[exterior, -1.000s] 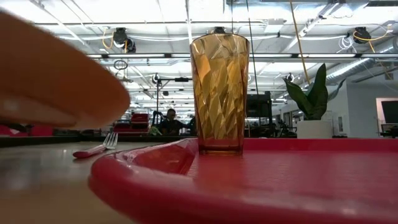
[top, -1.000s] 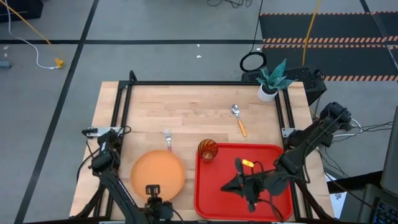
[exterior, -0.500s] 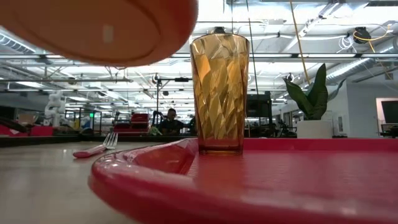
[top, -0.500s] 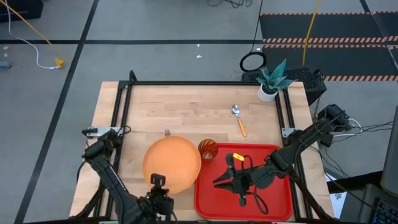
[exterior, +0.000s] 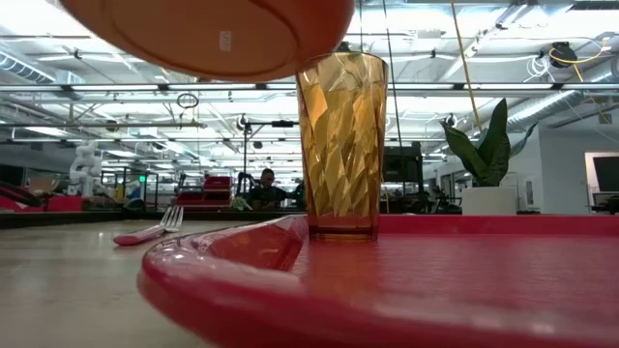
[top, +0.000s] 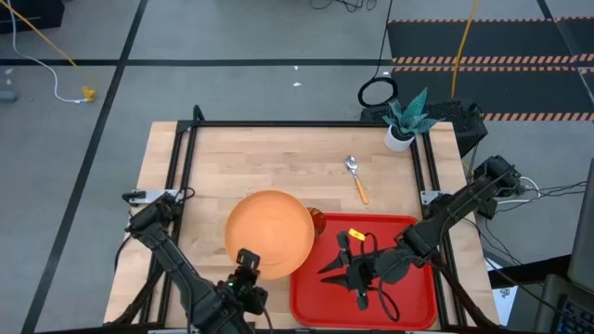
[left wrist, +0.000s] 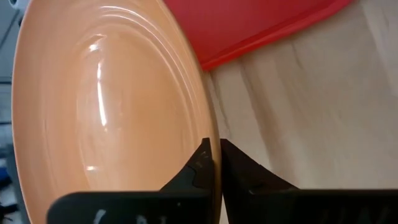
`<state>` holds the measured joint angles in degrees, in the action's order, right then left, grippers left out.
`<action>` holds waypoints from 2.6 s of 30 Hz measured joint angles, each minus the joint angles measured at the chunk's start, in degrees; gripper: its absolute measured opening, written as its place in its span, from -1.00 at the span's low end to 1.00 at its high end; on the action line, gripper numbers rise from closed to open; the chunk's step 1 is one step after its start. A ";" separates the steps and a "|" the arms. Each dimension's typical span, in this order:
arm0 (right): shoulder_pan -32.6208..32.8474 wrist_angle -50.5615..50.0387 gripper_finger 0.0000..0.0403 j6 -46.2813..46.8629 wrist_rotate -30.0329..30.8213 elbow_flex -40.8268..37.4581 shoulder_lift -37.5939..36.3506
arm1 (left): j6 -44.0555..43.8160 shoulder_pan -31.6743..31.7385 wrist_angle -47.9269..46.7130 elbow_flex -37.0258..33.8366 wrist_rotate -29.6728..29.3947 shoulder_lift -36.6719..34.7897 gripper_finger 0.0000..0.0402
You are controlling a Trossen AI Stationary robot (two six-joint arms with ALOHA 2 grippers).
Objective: Pick and place plate/cup/fork/spoon on tray
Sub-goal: Put the orange plate on the red tray
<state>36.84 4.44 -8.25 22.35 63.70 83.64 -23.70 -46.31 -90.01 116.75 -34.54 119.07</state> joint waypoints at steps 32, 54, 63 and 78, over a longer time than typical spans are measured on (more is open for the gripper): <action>0.00 -10.79 -0.58 -1.65 3.51 0.00 -0.04 | 29.65 8.53 10.79 4.33 -1.86 0.04 -0.96; 3.56 -21.29 -0.98 -2.52 10.30 5.23 0.00 | 27.14 8.73 16.44 4.35 -8.54 0.04 -0.70; 7.73 -28.17 -0.99 5.07 12.78 7.99 -0.71 | 18.01 5.20 20.94 4.39 -18.59 0.04 -0.13; 16.50 -39.53 -1.00 30.77 13.83 8.22 -4.71 | 6.72 1.12 19.57 4.38 -18.94 0.04 0.01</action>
<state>53.34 -35.08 22.52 36.18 71.92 78.93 -16.98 -45.19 -70.43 121.13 -53.48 119.11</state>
